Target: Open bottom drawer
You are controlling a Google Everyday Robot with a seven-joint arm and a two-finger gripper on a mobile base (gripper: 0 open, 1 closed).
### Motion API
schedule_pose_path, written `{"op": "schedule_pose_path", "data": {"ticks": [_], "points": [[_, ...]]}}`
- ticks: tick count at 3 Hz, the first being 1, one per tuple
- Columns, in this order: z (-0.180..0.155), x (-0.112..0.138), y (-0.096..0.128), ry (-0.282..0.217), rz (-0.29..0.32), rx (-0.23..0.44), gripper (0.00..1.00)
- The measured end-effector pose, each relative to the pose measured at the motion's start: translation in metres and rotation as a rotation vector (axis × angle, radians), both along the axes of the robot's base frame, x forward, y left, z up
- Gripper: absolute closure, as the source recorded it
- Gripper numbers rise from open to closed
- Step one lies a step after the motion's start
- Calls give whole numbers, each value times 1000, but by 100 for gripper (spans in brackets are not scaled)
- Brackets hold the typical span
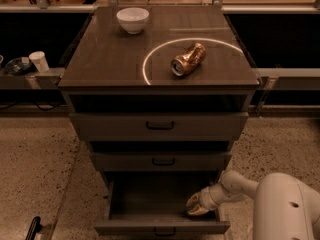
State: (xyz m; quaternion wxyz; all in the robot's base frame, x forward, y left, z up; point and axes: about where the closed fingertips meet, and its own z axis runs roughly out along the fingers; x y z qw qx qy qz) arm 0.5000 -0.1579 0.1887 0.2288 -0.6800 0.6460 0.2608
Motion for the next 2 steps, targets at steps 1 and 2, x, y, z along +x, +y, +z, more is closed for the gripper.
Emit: {"op": "schedule_pose_path", "data": {"ticks": [1, 2], "points": [[-39, -5, -4, 81, 6, -14, 97], [-56, -15, -3, 118, 24, -30, 100]]}}
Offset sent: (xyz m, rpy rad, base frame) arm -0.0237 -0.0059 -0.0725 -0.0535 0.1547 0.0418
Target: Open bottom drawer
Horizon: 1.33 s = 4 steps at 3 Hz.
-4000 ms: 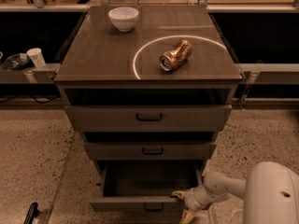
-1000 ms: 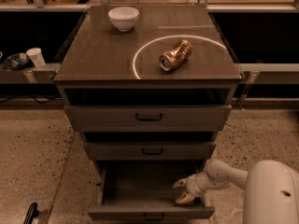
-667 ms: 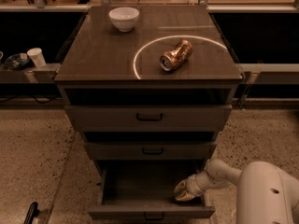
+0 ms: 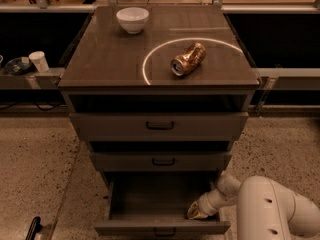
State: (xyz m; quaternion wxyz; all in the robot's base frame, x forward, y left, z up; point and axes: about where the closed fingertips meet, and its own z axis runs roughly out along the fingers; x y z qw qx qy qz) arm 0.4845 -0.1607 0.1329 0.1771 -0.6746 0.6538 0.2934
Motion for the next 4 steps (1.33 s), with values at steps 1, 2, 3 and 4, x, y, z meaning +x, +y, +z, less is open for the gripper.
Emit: {"op": "schedule_pose_path", "data": {"ticks": [1, 2, 3, 4], "points": [[7, -12, 2, -22, 26, 10, 81], [19, -27, 8, -42, 56, 33, 58], [32, -35, 14, -56, 82, 57, 34], [48, -36, 14, -82, 88, 85, 12]]}}
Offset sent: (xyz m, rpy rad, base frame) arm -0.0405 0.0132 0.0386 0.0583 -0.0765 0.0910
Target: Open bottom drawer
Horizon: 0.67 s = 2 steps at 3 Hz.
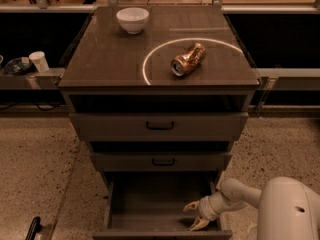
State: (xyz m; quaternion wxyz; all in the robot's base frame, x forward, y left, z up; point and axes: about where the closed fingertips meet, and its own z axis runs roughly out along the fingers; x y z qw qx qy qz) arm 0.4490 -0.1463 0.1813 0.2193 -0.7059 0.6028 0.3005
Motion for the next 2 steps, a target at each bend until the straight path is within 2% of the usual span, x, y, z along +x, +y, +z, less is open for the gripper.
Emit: {"op": "schedule_pose_path", "data": {"ticks": [1, 2], "points": [[24, 4, -2, -44, -7, 35, 0], [48, 10, -3, -88, -17, 62, 0]]}}
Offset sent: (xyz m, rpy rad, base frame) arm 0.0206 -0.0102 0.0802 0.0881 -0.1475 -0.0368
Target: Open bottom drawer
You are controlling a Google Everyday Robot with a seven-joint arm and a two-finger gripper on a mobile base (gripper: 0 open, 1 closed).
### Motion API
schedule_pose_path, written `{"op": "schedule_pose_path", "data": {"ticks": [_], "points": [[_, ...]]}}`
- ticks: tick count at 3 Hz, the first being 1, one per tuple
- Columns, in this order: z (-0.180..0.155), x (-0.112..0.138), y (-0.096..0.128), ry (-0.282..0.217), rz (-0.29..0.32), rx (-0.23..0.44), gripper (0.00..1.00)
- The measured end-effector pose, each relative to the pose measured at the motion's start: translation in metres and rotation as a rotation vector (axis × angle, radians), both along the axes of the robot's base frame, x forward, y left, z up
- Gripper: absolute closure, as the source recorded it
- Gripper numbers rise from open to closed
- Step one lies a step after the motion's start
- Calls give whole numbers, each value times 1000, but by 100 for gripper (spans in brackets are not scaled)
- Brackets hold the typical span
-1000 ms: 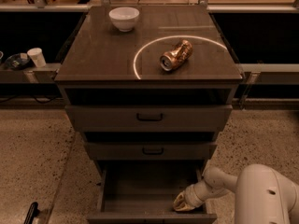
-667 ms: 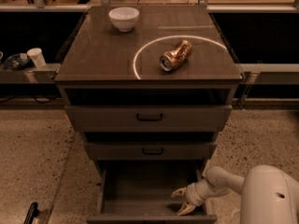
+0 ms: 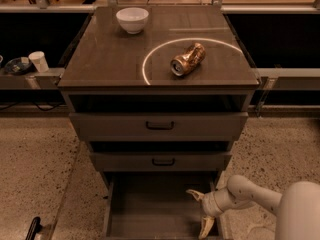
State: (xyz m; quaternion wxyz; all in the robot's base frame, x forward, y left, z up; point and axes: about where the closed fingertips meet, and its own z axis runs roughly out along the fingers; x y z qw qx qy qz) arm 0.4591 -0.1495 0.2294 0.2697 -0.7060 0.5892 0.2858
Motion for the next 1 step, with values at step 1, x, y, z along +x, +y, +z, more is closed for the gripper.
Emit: {"op": "schedule_pose_path", "data": {"ticks": [1], "points": [[22, 1, -6, -34, -16, 30, 0]]}}
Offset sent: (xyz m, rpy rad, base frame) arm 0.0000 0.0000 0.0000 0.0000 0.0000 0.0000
